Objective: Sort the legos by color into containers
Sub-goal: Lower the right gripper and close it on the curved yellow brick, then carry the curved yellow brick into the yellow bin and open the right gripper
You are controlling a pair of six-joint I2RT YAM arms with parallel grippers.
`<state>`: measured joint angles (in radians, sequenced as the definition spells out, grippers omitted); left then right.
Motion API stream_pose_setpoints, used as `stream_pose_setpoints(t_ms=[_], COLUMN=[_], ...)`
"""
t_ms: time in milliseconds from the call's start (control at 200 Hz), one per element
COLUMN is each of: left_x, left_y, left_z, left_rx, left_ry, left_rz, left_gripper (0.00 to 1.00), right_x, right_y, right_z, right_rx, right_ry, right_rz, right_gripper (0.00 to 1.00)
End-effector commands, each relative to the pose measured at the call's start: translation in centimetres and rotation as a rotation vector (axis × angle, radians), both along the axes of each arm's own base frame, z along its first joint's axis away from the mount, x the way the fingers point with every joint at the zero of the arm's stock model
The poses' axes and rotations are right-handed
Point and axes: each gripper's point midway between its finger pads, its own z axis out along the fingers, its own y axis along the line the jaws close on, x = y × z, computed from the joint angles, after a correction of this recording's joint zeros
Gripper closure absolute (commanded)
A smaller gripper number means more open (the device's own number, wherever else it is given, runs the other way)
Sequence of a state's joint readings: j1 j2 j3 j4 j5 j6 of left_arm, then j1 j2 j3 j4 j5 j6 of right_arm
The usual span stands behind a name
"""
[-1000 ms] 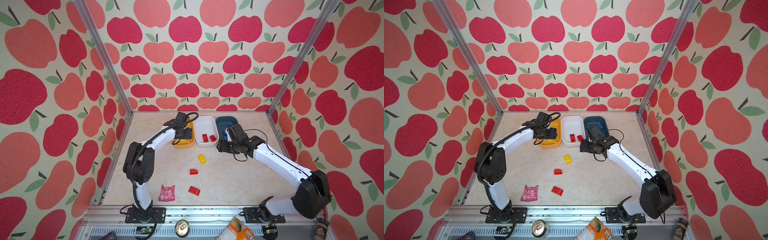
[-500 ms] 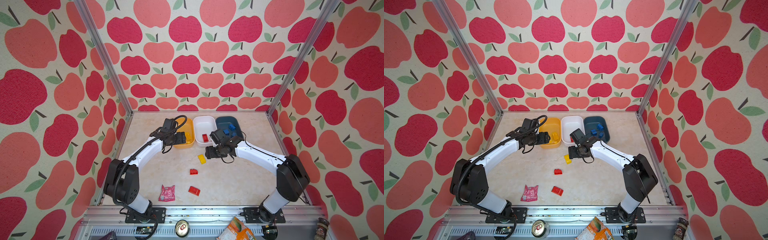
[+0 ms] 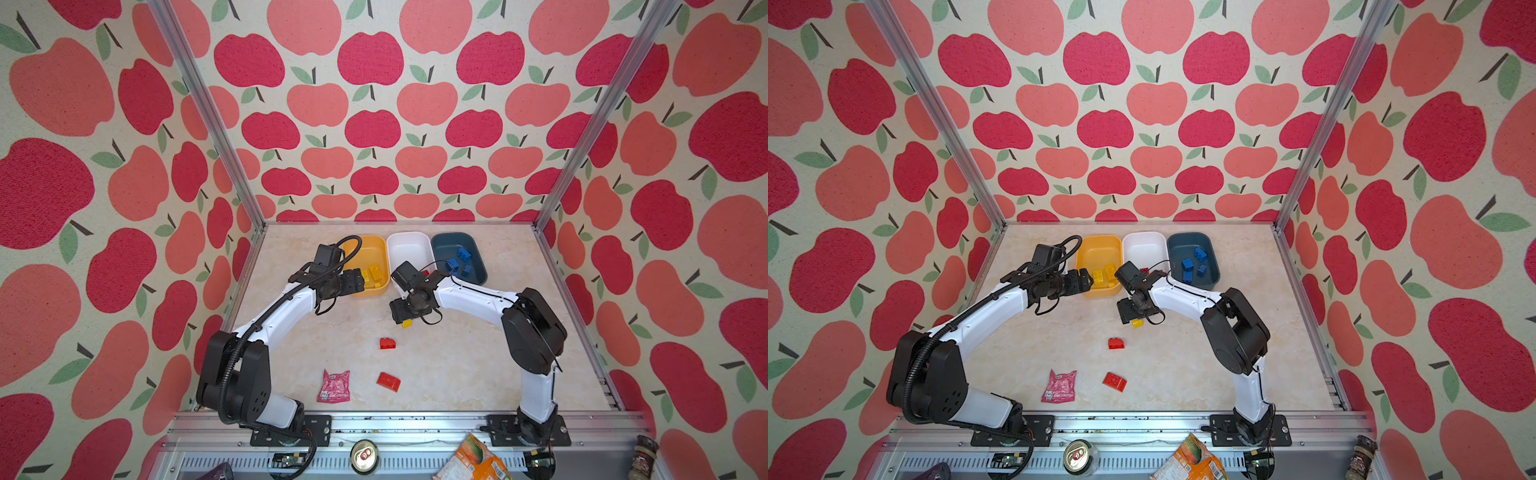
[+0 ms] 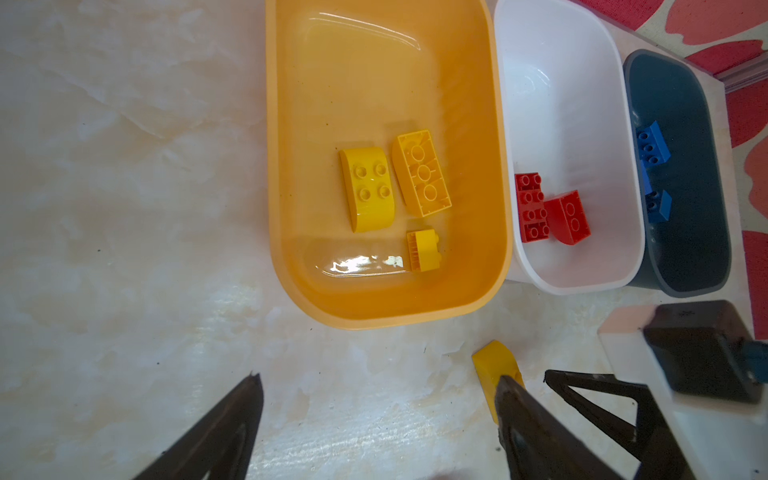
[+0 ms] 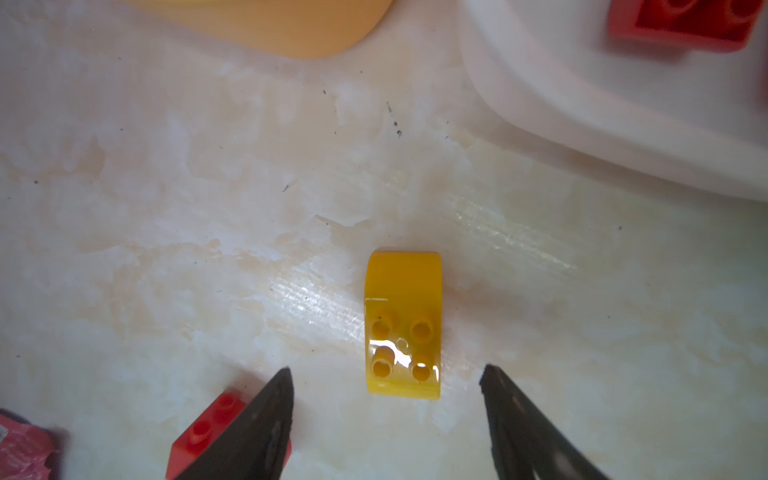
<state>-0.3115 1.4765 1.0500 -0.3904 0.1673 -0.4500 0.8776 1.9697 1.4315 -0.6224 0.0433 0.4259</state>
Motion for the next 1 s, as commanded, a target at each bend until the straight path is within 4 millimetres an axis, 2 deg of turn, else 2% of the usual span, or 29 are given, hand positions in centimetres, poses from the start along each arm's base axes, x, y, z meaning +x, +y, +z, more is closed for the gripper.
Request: stream_pose_setpoints(t_ms=[0, 390, 505, 585, 805, 996], left_x=[0.0, -0.2, -0.2, -0.3, -0.4, -0.4], left_y=[0.1, 0.4, 0.5, 0.5, 0.6, 0.6], left_z=[0.9, 0.5, 0.6, 0.5, 0.5, 0.6], left_rx=[-0.03, -0.041, -0.042, -0.045, -0.049, -0.053], left_ry=[-0.031, -0.024, -0.028, -0.026, -0.027, -0.027], left_rz=[0.008, 0.017, 0.02, 0.023, 0.026, 0.025], left_gripper=[0.1, 0.1, 0.1, 0.1, 0.1, 0.1], right_x=[-0.1, 0.0, 0.0, 0.0, 0.0, 0.2], right_y=[-0.1, -0.4, -0.5, -0.6, -0.8, -0.5], right_z=[-0.6, -2.8, -3.1, -3.1, -3.1, -1.5], right_rx=[-0.05, -0.116, -0.136, -0.142, -0.157, -0.15], right_ry=[0.004, 0.022, 0.024, 0.021, 0.018, -0.01], right_rz=[0.034, 0.038, 0.038, 0.035, 0.038, 0.045], right_gripper=[0.27, 0.39, 0.52, 0.62, 0.65, 0.7])
